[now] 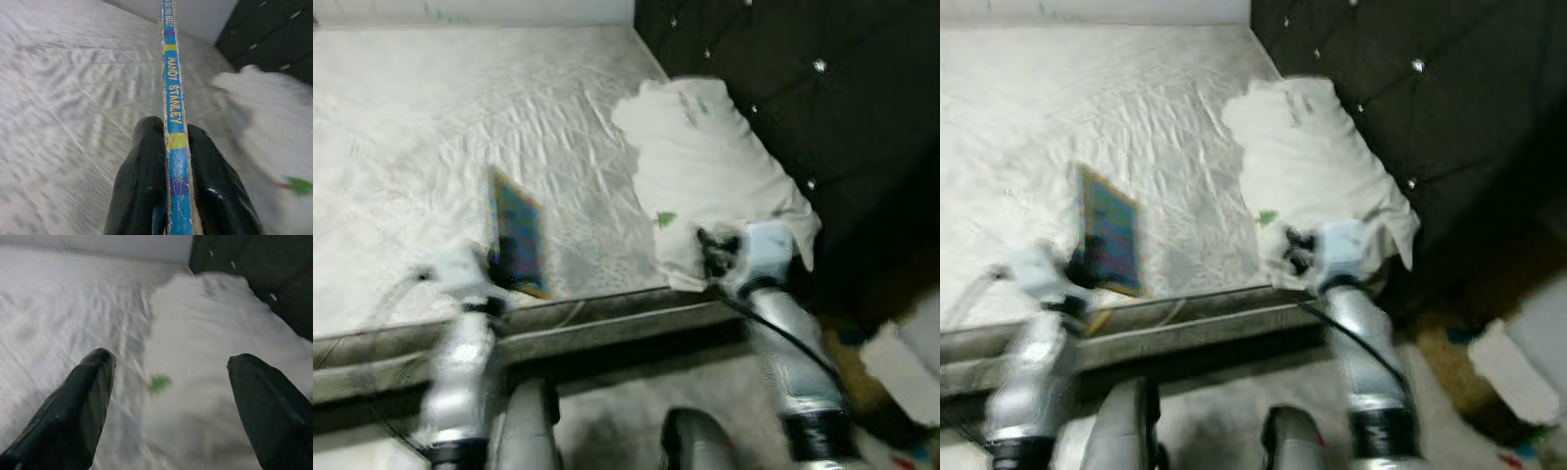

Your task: Clean up the room

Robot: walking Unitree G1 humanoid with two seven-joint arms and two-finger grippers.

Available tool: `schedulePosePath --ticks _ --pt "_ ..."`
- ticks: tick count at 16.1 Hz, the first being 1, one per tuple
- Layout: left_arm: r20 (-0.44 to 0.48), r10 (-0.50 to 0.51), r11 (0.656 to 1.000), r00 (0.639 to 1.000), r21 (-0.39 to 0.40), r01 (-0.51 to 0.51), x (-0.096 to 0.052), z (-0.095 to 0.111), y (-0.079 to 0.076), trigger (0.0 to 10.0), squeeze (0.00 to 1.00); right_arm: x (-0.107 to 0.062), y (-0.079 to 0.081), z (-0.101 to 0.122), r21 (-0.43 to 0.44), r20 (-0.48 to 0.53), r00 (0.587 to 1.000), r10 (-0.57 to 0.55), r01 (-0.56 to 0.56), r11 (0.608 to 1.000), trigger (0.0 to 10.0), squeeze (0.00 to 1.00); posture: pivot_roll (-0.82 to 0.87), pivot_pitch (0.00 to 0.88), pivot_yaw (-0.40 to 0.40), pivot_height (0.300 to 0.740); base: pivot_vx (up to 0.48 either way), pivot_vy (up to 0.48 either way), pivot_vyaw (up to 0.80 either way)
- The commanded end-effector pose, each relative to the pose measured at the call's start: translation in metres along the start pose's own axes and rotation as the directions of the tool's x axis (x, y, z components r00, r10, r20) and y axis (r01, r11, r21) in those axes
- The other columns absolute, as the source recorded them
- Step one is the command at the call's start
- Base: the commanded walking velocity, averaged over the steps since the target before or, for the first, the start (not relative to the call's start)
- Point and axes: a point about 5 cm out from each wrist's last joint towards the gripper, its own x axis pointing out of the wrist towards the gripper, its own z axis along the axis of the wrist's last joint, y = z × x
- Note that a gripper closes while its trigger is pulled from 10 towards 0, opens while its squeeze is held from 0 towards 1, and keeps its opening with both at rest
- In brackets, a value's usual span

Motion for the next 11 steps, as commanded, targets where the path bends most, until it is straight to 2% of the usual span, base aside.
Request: schedulePosePath --ticks 1,3,11 --pt "0.04 -0.055 0.998 0.998 -0.025 0.056 0.0027 0.0075 -0.0166 10.0 0.0 -0.0065 -0.0156 -0.0038 -0.021 -0.015 0.999 -0.048 0.047 0.999 10.0 0.0 -0.02 0.058 -0.049 0.618 0.48 0.0 0.0" --pt "0.038 -0.047 0.998 0.998 -0.033 0.048 0.0032 0.0068 -0.0171 10.0 0.0 -0.0064 -0.0156 -0.0038 -0.023 -0.014 0.999 -0.047 0.047 0.999 10.0 0.0 -0.02 0.057 -0.049 0.618 0.422 0.0 0.0" --pt "0.023 -0.076 0.995 0.997 -0.057 0.077 0.012 0.0039 -0.0243 10.0 0.0 -0.0053 -0.0173 -0.0028 -0.035 -0.008 0.999 -0.044 0.043 0.998 10.0 0.0 -0.03 0.044 -0.051 0.618 0.0 0.0 0.0"
